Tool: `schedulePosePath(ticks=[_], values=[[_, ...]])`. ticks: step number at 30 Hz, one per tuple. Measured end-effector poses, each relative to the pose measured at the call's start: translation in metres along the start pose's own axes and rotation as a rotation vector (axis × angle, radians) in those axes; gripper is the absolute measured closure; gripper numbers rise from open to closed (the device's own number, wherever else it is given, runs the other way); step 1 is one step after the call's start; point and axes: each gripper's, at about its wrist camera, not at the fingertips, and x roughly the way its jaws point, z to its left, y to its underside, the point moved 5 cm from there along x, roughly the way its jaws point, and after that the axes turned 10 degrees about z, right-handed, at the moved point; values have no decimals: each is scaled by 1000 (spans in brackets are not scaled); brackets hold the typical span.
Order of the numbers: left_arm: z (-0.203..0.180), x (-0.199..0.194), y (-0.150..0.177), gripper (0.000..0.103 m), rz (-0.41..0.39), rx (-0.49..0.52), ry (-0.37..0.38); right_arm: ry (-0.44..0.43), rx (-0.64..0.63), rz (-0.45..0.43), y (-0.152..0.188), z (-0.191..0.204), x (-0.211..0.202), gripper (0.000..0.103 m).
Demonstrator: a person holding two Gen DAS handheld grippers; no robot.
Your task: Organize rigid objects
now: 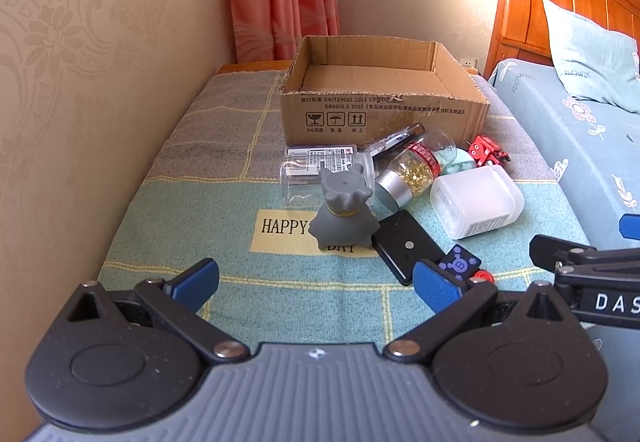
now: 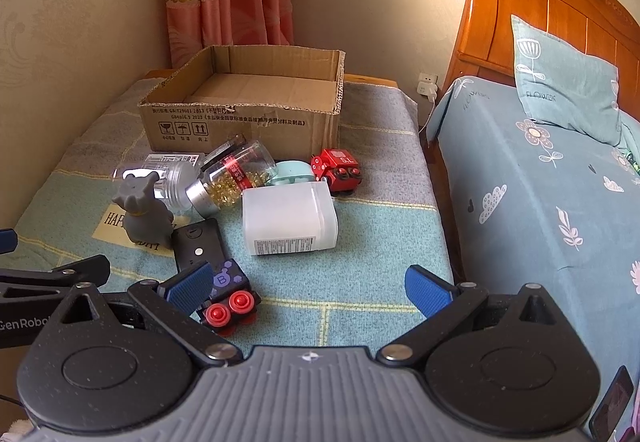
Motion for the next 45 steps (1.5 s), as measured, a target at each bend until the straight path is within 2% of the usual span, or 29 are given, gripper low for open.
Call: schedulePosePath(ticks=[8, 17, 25, 33, 36, 45], values=[[2, 4, -6, 1, -4, 15, 7, -4, -18, -9, -3, 2, 2, 0], [9, 24, -12, 1, 27, 15, 14, -32, -51, -4, -5, 5, 14, 0], [19, 39, -35, 1, 27, -4, 19, -54, -54, 16, -11, 2, 30, 0], [0, 58, -63, 1, 14, 53, 74, -55, -42, 45, -16, -1, 46, 0], [-2, 69, -68, 1, 16, 61, 73, -54, -42, 52, -17, -1, 49, 0], [38, 74, -61, 1, 27, -21, 60, -159, -116, 54, -17, 11, 56, 0]])
